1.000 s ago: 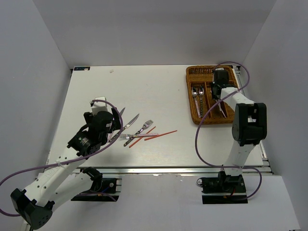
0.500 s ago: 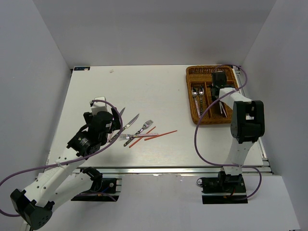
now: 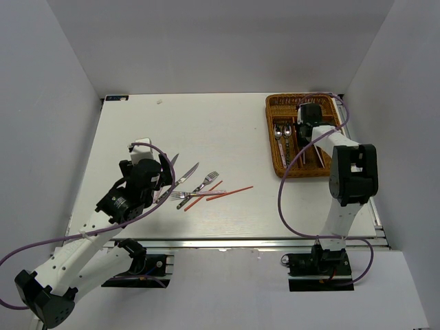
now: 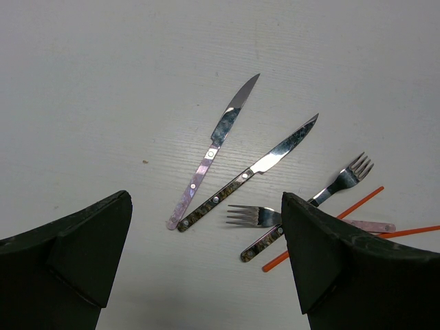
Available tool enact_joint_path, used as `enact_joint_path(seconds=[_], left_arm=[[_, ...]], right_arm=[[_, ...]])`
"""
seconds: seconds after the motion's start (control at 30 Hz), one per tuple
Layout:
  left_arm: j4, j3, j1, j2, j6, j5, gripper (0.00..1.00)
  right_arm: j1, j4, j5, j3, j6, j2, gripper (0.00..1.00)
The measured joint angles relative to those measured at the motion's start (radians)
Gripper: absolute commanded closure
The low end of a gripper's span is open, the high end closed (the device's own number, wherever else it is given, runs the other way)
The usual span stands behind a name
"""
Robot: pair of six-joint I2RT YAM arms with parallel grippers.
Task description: Sort the eating utensils into containers
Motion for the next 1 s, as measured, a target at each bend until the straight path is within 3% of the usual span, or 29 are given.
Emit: enact_joint_path(seconds=[0.17, 0.3, 0.37, 0.5, 0.73, 1.0], left_arm=[[0.0, 0.0, 0.0, 0.0, 0.0, 0.0, 0.02], [0.0, 0.0, 0.0, 0.0, 0.0, 0.0, 0.02], [0.0, 0.0, 0.0, 0.0, 0.0, 0.0, 0.02], [0.0, 0.0, 0.0, 0.0, 0.0, 0.0, 0.02], [0.0, 0.0, 0.0, 0.0, 0.0, 0.0, 0.02], [0.0, 0.0, 0.0, -0.011, 0.003, 0.001, 0.02]], right_arm=[[0.001, -0.069, -0.005, 0.024, 0.035, -0.021, 0.55], [-0.006, -0.121, 0.042, 0.053, 0.072, -0.033, 0.55], [-0.017, -0.145, 0.058, 0.053, 0.089, -0.049, 0.55], [-0.04, -0.18, 0.082, 0.042, 0.107, -0.101, 0.68], [-0.053, -0.188, 0.1, 0.015, 0.122, -0.138, 0.76], [-0.051, -0.184, 0.091, 0.015, 0.126, -0.104, 0.74]])
